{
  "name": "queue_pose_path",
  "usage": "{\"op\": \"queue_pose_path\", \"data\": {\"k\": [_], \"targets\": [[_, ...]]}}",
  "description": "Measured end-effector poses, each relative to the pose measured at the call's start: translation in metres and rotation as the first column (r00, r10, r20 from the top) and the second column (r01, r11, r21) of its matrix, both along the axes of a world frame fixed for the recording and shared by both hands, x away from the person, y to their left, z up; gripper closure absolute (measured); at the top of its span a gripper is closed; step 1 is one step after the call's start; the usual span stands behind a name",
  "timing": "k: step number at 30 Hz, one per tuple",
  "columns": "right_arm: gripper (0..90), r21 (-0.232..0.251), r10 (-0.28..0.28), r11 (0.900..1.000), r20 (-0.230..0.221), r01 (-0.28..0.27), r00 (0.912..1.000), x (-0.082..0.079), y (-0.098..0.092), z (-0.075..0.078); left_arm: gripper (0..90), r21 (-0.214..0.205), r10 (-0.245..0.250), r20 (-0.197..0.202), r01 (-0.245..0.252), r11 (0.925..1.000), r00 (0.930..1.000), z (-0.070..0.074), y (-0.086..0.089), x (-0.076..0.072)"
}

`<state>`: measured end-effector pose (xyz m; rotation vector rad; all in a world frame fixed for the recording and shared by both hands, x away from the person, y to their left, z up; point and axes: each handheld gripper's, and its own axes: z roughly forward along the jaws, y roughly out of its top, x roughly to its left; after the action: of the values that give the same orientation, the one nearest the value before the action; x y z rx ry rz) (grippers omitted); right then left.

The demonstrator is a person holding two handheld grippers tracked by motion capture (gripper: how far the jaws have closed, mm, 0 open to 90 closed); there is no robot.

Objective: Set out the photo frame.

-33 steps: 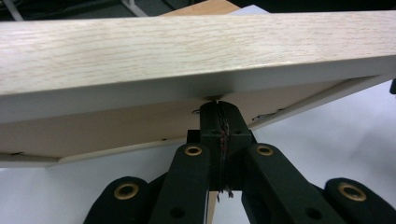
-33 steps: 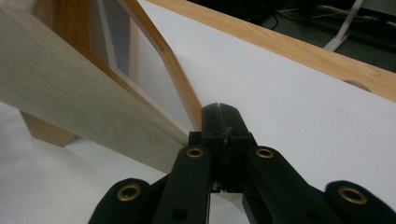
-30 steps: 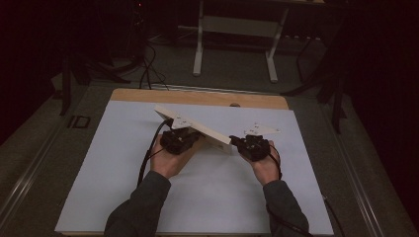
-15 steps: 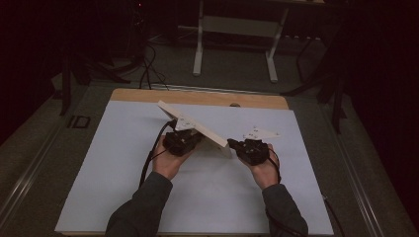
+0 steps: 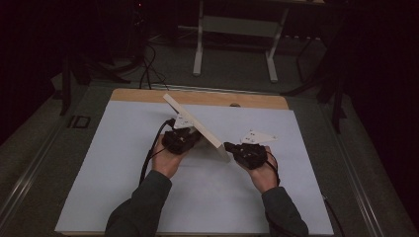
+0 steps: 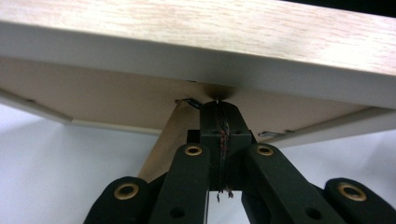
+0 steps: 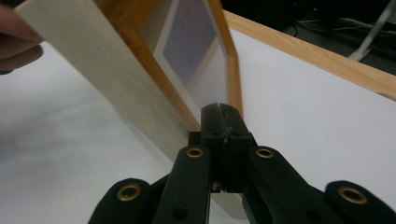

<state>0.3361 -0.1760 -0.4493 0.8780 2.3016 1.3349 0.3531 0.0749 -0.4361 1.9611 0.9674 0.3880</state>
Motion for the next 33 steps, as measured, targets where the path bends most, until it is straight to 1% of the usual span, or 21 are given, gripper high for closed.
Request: {"op": "queue_pose_path", "data": {"k": [1,9,11,15,19,24,30,33], "targets": [[89.8,-0.001,0.01,1.0,0.001,-0.01,1.0,-0.001,0.001,0.0,90.0,-0.001,0.001,0.0,-0.001,1.0,1.0,0.0,0.0,0.0],[89.8,-0.01,0.037,0.9993,0.006,-0.037,0.9993,-0.003,0.007,0.001,90.0,0.0,-0.001,-0.005,0.001,1.0,1.0,0.0,0.003,0.001],[89.8,-0.014,0.048,0.9988,0.007,-0.048,0.9988,-0.004,0.008,0.001,90.0,0.009,-0.014,0.002,0.014,0.9999,0.9999,0.001,0.001,-0.002],[89.8,-0.019,0.056,0.9982,0.008,-0.056,0.9984,-0.005,0.01,0.002,90.0,0.009,-0.03,0.011,0.03,0.9995,0.9995,0.002,0.0,-0.005],[89.8,-0.023,0.068,0.9974,0.009,-0.068,0.9976,-0.007,0.011,0.003,90.0,0.01,-0.034,0.011,0.034,0.9994,0.9994,0.003,0.0,-0.006],[89.9,-0.024,0.078,0.9967,0.01,-0.078,0.9969,-0.007,0.013,0.003,90.0,0.009,-0.057,0.021,0.057,0.9983,0.9981,0.003,-0.001,-0.012],[89.8,-0.026,0.083,0.9962,0.008,-0.083,0.9965,-0.008,0.015,0.004,90.0,-0.004,-0.063,0.012,0.063,0.998,0.9979,0.003,0.002,-0.01],[89.8,-0.029,0.096,0.9949,0.013,-0.096,0.9952,-0.008,0.018,0.004,90.0,-0.008,-0.059,0.01,0.059,0.9982,0.9982,0.003,0.004,-0.009]]}}
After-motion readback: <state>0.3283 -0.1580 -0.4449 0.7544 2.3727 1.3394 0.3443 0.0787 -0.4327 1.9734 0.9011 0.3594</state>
